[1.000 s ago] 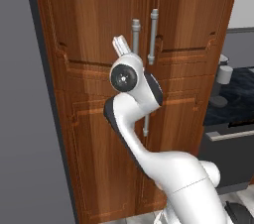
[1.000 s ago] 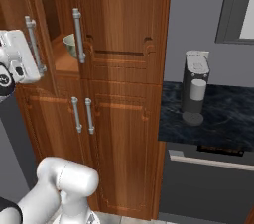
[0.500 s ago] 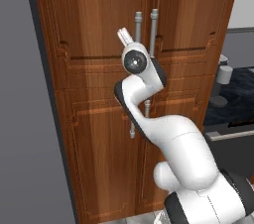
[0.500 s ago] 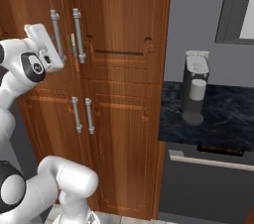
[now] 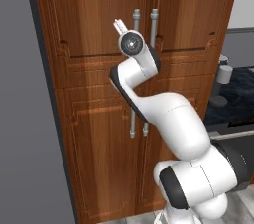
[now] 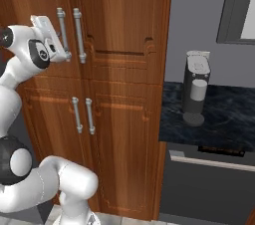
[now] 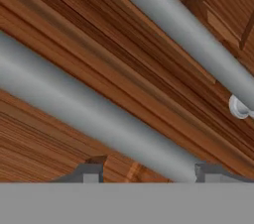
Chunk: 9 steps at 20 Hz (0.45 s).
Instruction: Pick the mug and place it in the sink. Pick the bowl and place it in the open cabinet and then close the cabinet.
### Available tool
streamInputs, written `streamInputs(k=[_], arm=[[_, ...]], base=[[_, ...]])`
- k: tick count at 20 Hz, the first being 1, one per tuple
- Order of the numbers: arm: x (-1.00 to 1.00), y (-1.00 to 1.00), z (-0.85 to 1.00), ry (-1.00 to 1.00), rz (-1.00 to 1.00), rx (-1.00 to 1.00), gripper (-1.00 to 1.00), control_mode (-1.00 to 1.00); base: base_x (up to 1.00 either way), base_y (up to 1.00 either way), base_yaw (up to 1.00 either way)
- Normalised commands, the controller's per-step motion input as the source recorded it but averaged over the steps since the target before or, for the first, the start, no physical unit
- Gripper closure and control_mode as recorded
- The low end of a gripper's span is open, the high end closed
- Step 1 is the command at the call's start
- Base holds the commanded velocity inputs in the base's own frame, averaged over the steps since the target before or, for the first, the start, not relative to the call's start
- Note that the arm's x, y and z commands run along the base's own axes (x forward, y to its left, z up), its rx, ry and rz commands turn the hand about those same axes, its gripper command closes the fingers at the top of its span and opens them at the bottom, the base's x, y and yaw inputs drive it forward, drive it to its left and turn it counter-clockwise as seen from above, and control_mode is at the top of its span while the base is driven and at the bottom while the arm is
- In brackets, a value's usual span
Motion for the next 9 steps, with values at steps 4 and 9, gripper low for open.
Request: streamInputs(k=[4, 9], arm=[[1.00, 0.19, -0.36, 0.16, 0.00, 0.00, -1.00, -1.00], [1.00, 0.08, -0.56, 0.18, 0.00, 0.00, -1.00, -1.00]], base=[[0.00, 0.00, 0.00], [0.00, 0.00, 0.00]])
